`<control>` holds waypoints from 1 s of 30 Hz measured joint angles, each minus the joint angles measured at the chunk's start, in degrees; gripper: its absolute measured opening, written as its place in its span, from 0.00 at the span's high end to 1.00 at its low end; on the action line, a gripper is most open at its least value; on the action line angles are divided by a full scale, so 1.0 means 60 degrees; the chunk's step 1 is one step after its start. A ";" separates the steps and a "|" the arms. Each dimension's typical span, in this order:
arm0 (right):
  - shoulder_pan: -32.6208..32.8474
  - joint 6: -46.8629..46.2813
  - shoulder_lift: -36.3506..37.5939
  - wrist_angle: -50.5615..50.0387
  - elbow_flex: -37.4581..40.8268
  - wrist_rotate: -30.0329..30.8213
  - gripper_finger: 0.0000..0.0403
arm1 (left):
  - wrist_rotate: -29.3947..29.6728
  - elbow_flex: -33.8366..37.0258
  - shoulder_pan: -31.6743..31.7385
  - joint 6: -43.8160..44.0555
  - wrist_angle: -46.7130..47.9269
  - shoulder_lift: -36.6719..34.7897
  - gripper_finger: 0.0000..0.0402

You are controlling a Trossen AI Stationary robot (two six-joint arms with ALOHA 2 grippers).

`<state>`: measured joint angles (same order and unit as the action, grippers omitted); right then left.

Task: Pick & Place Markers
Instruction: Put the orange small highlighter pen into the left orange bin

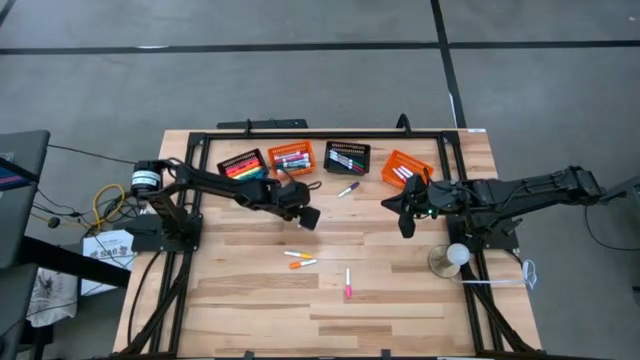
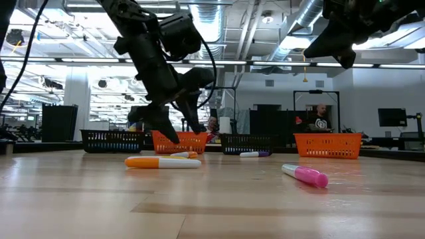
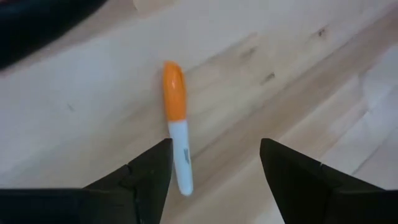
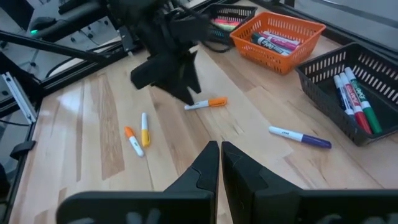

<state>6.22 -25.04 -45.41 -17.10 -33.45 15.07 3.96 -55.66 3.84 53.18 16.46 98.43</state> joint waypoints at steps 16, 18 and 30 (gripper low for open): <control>-0.0062 0.0000 -0.0003 0.0004 0.0000 0.0514 0.98 | 0.0069 -0.0131 -0.0149 0.0482 0.0221 0.1386 0.40; -0.0062 0.0000 -0.0003 0.0004 0.0000 0.0511 0.98 | 0.0193 -0.0127 -0.0154 0.0474 0.0343 0.1348 0.42; -0.0062 0.0002 -0.0003 0.0002 0.0000 0.0511 0.98 | 0.0295 -0.0106 -0.0219 0.0286 0.0844 0.1380 0.76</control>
<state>5.85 -25.02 -45.43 -17.09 -33.45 18.13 5.73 -56.29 2.52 54.90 21.52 106.71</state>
